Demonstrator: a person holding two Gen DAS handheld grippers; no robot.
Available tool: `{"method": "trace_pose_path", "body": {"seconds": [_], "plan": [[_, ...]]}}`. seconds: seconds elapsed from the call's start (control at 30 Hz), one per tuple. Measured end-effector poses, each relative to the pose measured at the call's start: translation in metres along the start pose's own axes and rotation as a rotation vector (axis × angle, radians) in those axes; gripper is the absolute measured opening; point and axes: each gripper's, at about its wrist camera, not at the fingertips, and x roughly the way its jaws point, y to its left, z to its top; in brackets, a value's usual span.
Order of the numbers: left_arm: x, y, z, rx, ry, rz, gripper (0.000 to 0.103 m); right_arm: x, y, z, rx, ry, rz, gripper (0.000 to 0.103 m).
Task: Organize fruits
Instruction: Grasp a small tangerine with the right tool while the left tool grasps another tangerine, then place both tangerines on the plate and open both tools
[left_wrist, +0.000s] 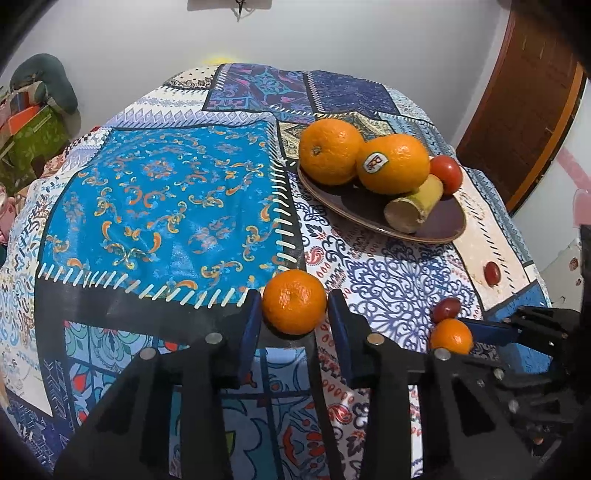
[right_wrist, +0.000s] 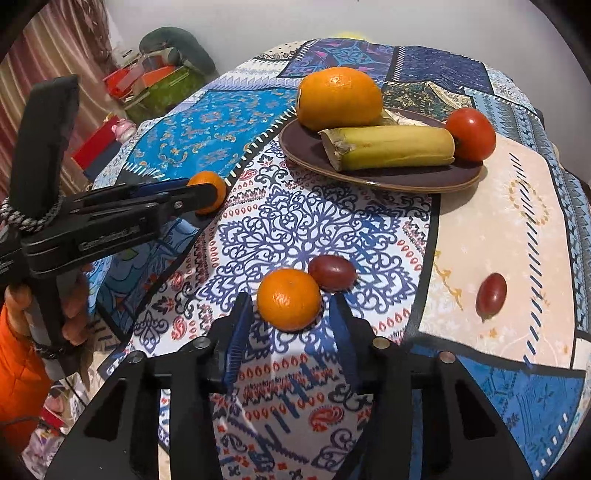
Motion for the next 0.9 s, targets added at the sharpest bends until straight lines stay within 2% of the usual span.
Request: {"method": "trace_pose_path", "body": {"seconds": [0.1, 0.27, 0.33, 0.47, 0.57, 0.63, 0.77, 0.9], "plan": [[-0.006, -0.006, -0.002, 0.028, -0.011, 0.017, 0.036, 0.001, -0.002, 0.002, 0.008, -0.005, 0.019, 0.033], [-0.021, -0.02, 0.0, 0.059, -0.033, 0.001, 0.035, -0.009, -0.003, 0.0, 0.014, -0.02, 0.018, 0.032], [-0.027, -0.027, 0.003, 0.073, -0.049, -0.008, 0.03, -0.018, -0.006, 0.001, 0.008, -0.043, 0.003, 0.032], [-0.037, -0.041, 0.015, 0.097, -0.089, -0.032, 0.03, -0.04, -0.02, 0.008, 0.017, -0.099, -0.027, 0.032], [-0.038, -0.045, 0.021, 0.099, -0.105, -0.019, 0.03, -0.051, -0.035, 0.014, 0.041, -0.133, -0.045, 0.032], [-0.036, -0.043, 0.02, 0.088, -0.092, -0.02, 0.03, -0.055, -0.044, 0.017, 0.061, -0.15, -0.053, 0.032], [-0.023, -0.04, 0.009, 0.084, -0.018, -0.045, 0.041, -0.06, -0.06, 0.017, 0.098, -0.17, -0.059, 0.032], [-0.009, -0.044, -0.003, 0.114, 0.033, -0.031, 0.041, -0.061, -0.068, 0.012, 0.125, -0.166, -0.053, 0.033]]}}
